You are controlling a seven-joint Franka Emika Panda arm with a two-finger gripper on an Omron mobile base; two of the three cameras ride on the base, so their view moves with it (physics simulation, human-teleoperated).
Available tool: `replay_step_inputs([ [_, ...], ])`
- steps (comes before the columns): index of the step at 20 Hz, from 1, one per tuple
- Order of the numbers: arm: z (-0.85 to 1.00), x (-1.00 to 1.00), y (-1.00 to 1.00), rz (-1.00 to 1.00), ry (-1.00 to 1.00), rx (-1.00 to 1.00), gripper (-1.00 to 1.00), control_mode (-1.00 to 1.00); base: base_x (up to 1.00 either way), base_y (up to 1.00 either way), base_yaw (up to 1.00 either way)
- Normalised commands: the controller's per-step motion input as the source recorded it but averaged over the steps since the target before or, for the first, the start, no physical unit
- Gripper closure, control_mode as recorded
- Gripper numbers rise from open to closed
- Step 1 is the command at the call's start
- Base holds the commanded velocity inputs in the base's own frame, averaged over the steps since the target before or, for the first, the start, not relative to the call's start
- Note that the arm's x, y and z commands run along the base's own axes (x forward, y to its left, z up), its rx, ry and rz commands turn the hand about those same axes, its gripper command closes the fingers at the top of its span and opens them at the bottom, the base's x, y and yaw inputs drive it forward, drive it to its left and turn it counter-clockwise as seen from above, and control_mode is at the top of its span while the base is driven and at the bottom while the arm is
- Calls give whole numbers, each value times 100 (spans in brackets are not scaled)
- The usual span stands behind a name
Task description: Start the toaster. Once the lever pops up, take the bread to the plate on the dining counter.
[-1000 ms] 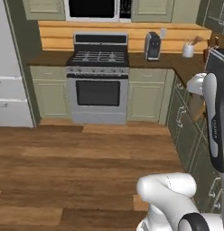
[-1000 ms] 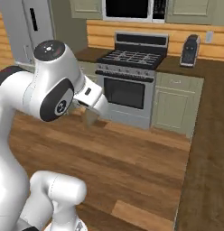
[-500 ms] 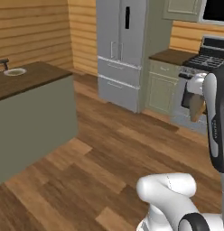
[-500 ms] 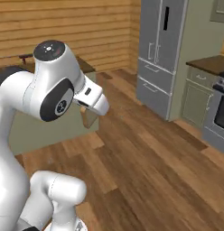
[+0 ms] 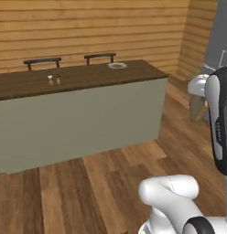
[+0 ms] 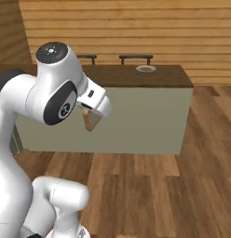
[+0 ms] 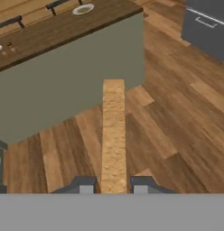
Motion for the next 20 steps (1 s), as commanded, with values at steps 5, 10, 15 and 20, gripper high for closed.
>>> replay_step_inputs([
  [5, 0, 0, 0, 0, 0, 0, 100, 100, 100, -21, 46],
  [10, 0, 0, 0, 0, 0, 0, 100, 100, 100, -49, 36],
  [15, 0, 0, 0, 0, 0, 0, 100, 100, 100, -84, 28],
  [20, 0, 0, 0, 0, 0, 0, 100, 100, 100, -100, 14],
])
